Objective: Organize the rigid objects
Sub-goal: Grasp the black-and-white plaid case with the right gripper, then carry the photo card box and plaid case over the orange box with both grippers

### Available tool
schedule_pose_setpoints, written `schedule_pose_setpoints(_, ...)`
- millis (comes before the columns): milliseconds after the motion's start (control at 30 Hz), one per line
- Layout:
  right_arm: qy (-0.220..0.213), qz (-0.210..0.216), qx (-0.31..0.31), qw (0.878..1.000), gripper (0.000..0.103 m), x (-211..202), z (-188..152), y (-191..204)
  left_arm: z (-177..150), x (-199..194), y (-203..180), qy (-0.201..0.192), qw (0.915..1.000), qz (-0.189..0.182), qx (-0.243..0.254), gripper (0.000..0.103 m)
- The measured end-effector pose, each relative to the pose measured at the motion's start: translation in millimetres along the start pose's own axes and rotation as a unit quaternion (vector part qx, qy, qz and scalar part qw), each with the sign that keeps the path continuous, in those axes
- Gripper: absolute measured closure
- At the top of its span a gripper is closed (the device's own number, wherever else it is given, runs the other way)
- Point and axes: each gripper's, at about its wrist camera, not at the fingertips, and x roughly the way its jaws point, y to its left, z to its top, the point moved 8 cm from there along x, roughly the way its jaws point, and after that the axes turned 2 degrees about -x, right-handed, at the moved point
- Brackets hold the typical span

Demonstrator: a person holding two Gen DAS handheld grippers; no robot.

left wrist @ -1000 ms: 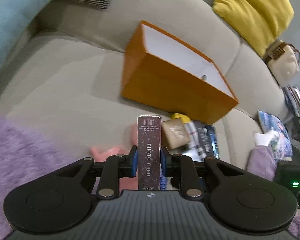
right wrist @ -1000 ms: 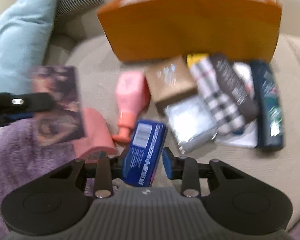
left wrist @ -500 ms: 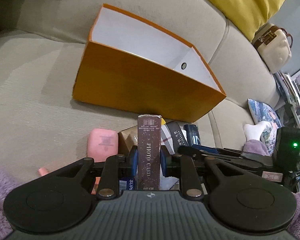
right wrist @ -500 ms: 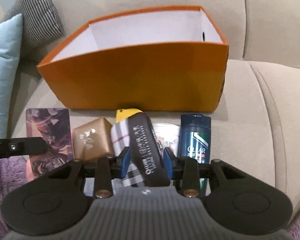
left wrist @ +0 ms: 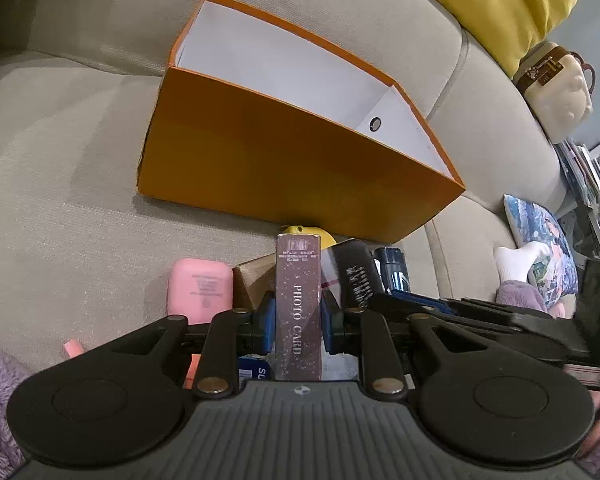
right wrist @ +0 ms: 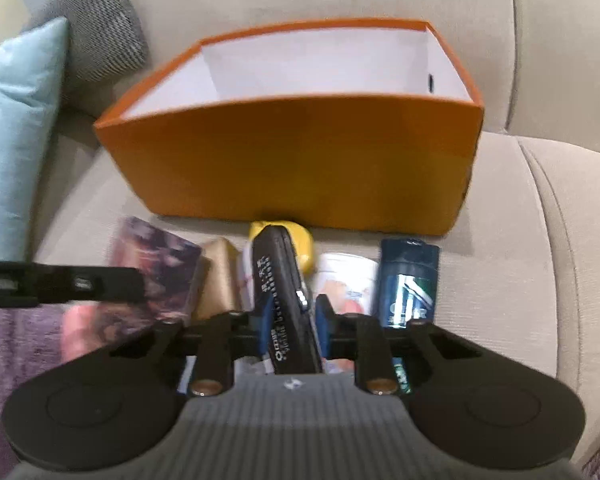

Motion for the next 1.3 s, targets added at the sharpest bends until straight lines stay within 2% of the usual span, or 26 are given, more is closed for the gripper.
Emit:
schedule_pose_setpoints(67, 0.006, 0.015, 0.003, 1.0, 0.085, -1.4, 1.6, 7.7, 0.1, 0.0, -0.4, -0.002, 1.0, 0.001, 0.001, 0.079)
schedule_pose_setpoints(433, 0.004, -0.007, -0.027, 1.0, 0.082, 12.6, 5.7, 18.0, -1.2, -1.7, -0.2, -0.012, 0.9999, -0.006, 0.008, 0.079)
schedule_pose_setpoints(467, 0.004, -0.01, -0.033, 0.999, 0.078, 14.6, 3.6, 19.2, -1.6, -2.0, -0.1, -0.012, 0.9999, -0.006, 0.009, 0.079)
schedule_pose_setpoints(533, 0.01, -0.016, -0.026, 0.999, 0.079, 19.4, -0.7, 16.2, -2.2, -3.1, -0.2, -0.014, 0.9998, -0.005, 0.011, 0.079)
schedule_pose_setpoints(600, -0.001, -0.021, -0.019, 1.0, 0.081, 16.3, 0.0, 16.0, -3.0, -6.1, -0.4, -0.019, 0.9997, -0.003, 0.013, 0.079)
schedule_pose_setpoints(767, -0.024, -0.03, -0.024, 0.999, 0.085, -12.8, 13.5, 20.4, 8.9, -38.3, -7.8, -0.055, 0.9978, -0.036, 0.004, 0.079)
schedule_pose_setpoints(867, -0.048, -0.032, -0.035, 0.998, 0.085, -39.5, 33.1, 26.9, 29.0, -60.1, -12.3, -0.083, 0.9951, -0.055, 0.002, 0.079)
schedule_pose_setpoints(1000, -0.083, 0.001, -0.034, 0.996, 0.085, -71.6, 73.1, 35.9, 68.9, -85.3, -21.6, -0.114, 0.9904, -0.078, 0.008, 0.079)
schedule_pose_setpoints(1133, -0.105, 0.021, -0.021, 0.994, 0.085, -71.2, 129.8, 36.3, 122.6, -80.5, -17.2, -0.125, 0.9906, -0.054, 0.012, 0.079)
schedule_pose_setpoints(1200, -0.1, 0.031, 0.0, 0.994, 0.085, -52.9, 155.6, 29.1, 145.4, -61.3, -10.0, -0.11, 0.993, -0.043, 0.004, 0.079)
schedule_pose_setpoints(1233, -0.091, 0.036, 0.017, 0.995, 0.085, -39.8, 166.9, 23.9, 158.4, -44.8, -5.5, -0.09, 0.9953, -0.036, -0.001, 0.079)
schedule_pose_setpoints(1300, -0.059, 0.045, 0.062, 0.995, 0.085, -6.2, 186.8, 12.8, 176.3, -15.7, 3.7, -0.059, 0.9981, -0.017, -0.002, 0.079)
